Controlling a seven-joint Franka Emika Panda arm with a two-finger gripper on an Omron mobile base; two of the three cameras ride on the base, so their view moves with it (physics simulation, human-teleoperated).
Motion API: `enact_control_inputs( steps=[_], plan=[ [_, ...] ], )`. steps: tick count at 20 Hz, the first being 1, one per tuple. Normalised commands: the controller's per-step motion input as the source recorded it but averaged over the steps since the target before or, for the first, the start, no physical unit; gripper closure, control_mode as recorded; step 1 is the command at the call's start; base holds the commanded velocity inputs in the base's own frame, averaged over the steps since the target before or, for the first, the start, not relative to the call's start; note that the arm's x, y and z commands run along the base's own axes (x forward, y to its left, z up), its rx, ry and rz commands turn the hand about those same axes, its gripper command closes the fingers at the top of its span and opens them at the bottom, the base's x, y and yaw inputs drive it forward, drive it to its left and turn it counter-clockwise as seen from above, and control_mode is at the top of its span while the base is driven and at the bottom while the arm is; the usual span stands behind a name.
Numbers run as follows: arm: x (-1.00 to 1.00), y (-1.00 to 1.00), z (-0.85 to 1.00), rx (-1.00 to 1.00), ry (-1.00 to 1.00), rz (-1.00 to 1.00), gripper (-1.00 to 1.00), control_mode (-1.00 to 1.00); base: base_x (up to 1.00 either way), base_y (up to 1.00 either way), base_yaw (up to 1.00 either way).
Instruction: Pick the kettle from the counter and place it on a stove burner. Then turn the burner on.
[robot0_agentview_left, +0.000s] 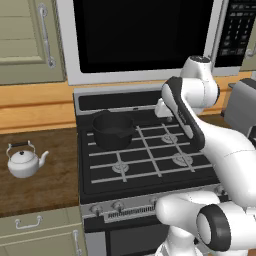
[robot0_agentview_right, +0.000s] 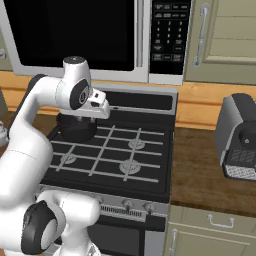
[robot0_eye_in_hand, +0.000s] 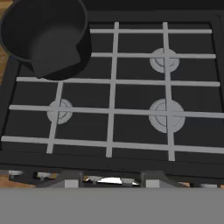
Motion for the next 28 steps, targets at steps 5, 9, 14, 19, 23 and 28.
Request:
enact_control_inputs(
  steps=[5,9,14,19,23,28],
  plan=[
    [-0.03,0.00,0.00,0.00,-0.02,0.00,-1.00,-1.00,0.00,0.00,0.00],
    [-0.29,0.40,0.00,-0.04,-0.10,0.02,-1.00,-1.00,0.00,0.00,0.00],
    [-0.64,0.92,0.00,-0.04,-0.25,0.05,-1.00,-1.00,0.00,0.00,0.00],
    [-0.72,1.00,0.00,-0.09,-0.27,0.07,-1.00,-1.00,0.00,0.00,0.00],
    [-0.80,1.00,0.00,-0.16,-0.29,0.12,-1.00,-1.00,0.00,0.00,0.00],
    [-0.58,1.00,0.00,-0.18,-0.23,0.17,-1.00,-1.00,0.00,0.00,0.00]
  ],
)
